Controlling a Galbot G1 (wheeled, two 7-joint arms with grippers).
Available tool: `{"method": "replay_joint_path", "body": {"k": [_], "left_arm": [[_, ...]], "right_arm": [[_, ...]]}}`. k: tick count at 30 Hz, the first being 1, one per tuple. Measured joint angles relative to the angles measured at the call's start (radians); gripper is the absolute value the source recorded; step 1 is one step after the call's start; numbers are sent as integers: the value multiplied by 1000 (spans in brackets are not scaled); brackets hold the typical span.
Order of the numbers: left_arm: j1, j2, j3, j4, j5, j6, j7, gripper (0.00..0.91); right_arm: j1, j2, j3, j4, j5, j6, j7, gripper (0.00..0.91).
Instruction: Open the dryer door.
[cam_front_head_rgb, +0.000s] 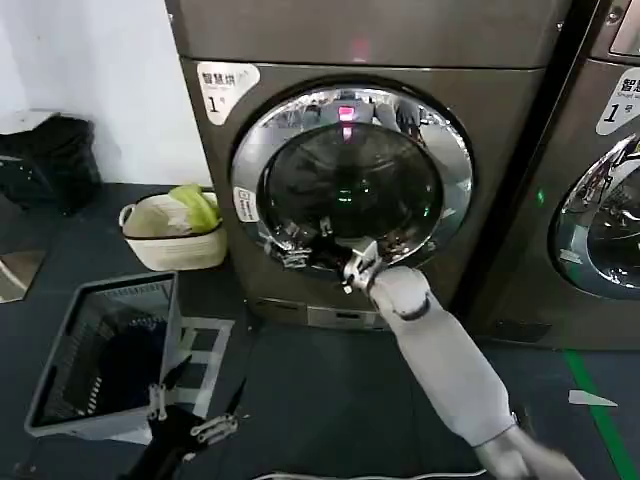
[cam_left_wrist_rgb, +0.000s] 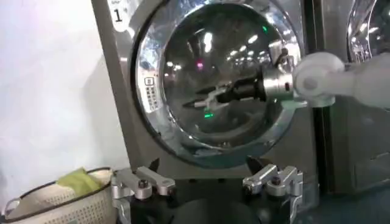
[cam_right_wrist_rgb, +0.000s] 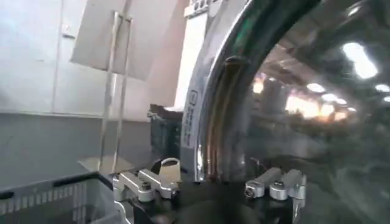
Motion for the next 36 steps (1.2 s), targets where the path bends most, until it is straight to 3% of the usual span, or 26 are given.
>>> {"method": "replay_joint_path", "body": {"k": [11, 36], "left_arm": [[-1, 1, 6, 0, 0, 1, 0, 907], [-1, 4, 7, -5, 1, 3, 0, 907]], "right_arm": [[45, 66, -16, -84, -28, 8, -2, 907], [75, 117, -32, -145, -44, 31, -51, 907]]}}
